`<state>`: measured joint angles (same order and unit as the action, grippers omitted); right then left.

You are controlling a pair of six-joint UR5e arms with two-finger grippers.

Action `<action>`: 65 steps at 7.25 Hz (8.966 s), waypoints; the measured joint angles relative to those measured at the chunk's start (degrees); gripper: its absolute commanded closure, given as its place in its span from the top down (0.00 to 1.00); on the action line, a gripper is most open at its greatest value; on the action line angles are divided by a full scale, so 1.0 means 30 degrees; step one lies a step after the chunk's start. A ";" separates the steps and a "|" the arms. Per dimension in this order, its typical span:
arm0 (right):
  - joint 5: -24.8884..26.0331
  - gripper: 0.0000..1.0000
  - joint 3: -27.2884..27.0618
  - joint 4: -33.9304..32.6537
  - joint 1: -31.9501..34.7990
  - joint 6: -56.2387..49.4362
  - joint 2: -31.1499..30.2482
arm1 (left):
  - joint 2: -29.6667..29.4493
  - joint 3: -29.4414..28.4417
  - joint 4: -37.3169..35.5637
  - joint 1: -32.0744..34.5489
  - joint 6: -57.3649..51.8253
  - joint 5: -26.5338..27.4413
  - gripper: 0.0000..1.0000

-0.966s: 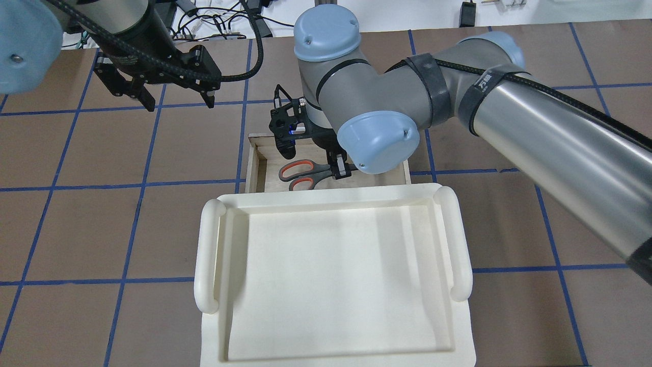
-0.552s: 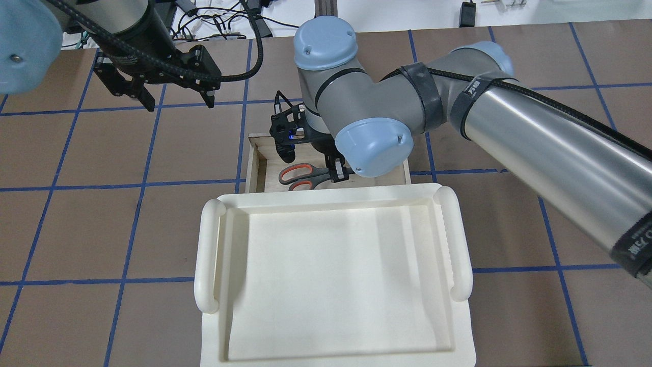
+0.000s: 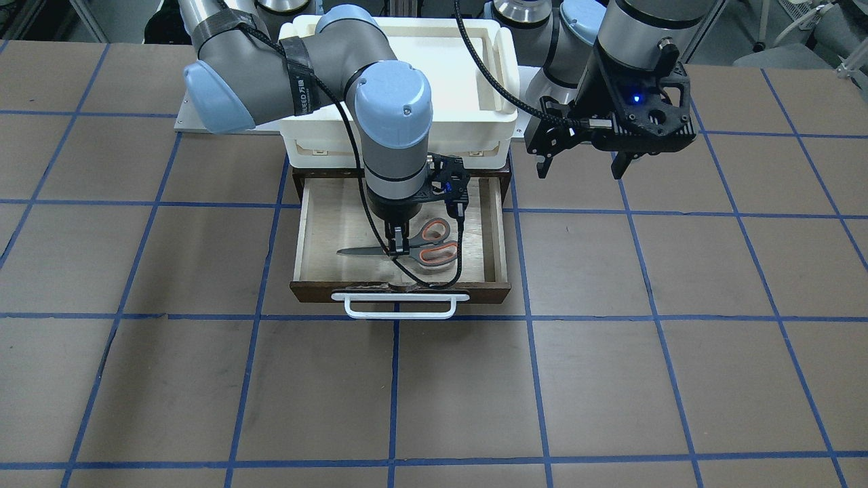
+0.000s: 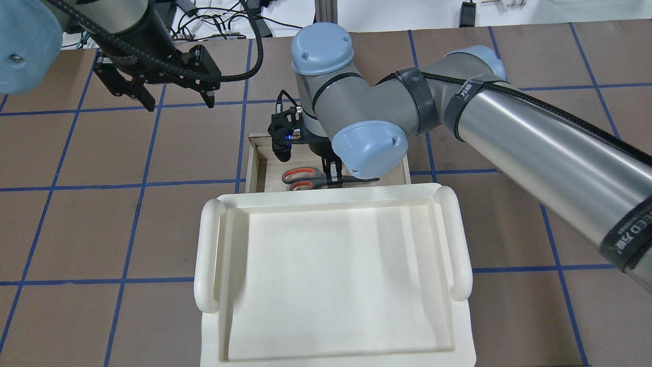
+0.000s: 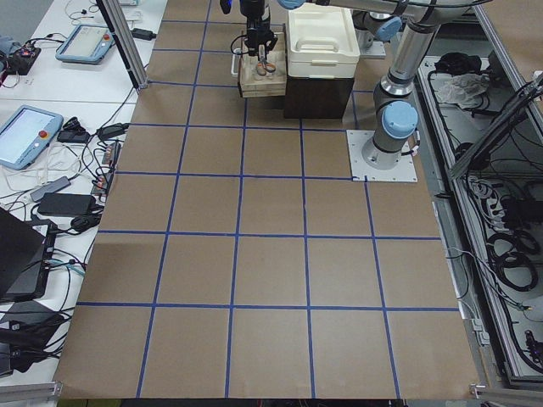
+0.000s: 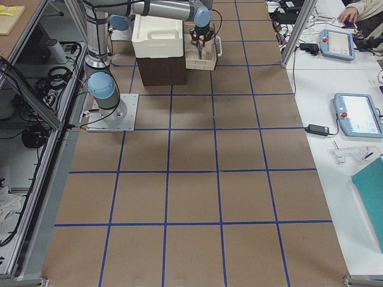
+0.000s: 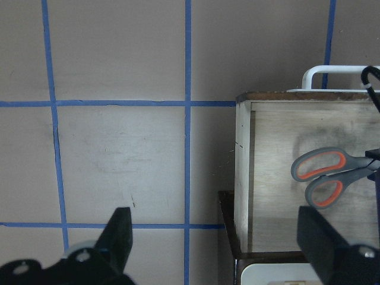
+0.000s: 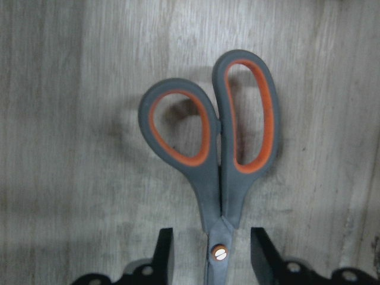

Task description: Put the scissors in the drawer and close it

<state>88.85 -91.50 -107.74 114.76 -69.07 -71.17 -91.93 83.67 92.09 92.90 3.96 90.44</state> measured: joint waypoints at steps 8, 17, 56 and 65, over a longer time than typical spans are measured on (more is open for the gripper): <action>0.0144 1.00 0.0697 -0.0134 -0.3990 1.2566 -0.3449 | -0.0001 0.0001 -0.0023 -0.0001 0.0000 -0.0005 1.00; -0.0644 1.00 0.0396 0.3729 -0.9820 2.0732 -0.5537 | 0.0000 0.0000 -0.0023 -0.0015 -0.0001 -0.0028 1.00; -0.0989 1.00 0.0032 0.4296 -0.8252 2.2142 -0.6042 | -0.6907 0.0727 0.2276 0.4536 0.2650 -0.3797 1.00; -0.0970 1.00 0.0007 0.4310 -0.8252 2.2143 -0.6042 | 0.1109 -0.0045 0.2102 0.3234 0.1978 0.0888 1.00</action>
<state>85.94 -91.48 -94.81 90.00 -2.64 -89.30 -88.61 83.54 98.40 102.60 9.89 93.10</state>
